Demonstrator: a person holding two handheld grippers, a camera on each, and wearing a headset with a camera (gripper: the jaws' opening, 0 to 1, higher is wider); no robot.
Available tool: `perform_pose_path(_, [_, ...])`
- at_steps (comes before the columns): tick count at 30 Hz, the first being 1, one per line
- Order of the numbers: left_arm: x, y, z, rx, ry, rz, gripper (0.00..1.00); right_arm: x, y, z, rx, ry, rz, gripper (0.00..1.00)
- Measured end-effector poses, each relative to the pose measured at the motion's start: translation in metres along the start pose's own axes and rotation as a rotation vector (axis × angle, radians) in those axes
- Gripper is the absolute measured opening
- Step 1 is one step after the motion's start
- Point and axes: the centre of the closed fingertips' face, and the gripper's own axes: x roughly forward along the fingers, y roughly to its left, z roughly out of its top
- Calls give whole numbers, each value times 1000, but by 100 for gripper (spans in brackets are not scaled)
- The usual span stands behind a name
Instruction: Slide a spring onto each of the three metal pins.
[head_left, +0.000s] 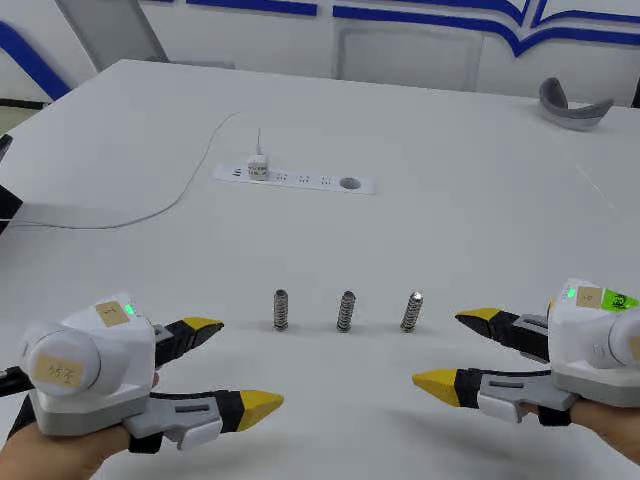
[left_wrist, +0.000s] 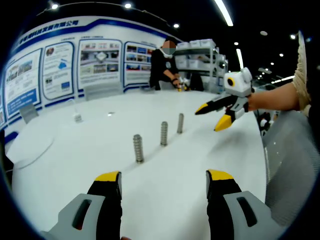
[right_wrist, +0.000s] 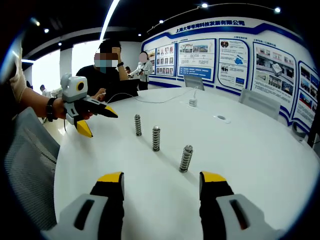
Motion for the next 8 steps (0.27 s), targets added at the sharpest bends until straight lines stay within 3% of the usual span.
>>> perform_pose_path(8, [0, 0, -1, -4, 1, 0, 70, 1, 2, 2, 3, -10, 1, 65])
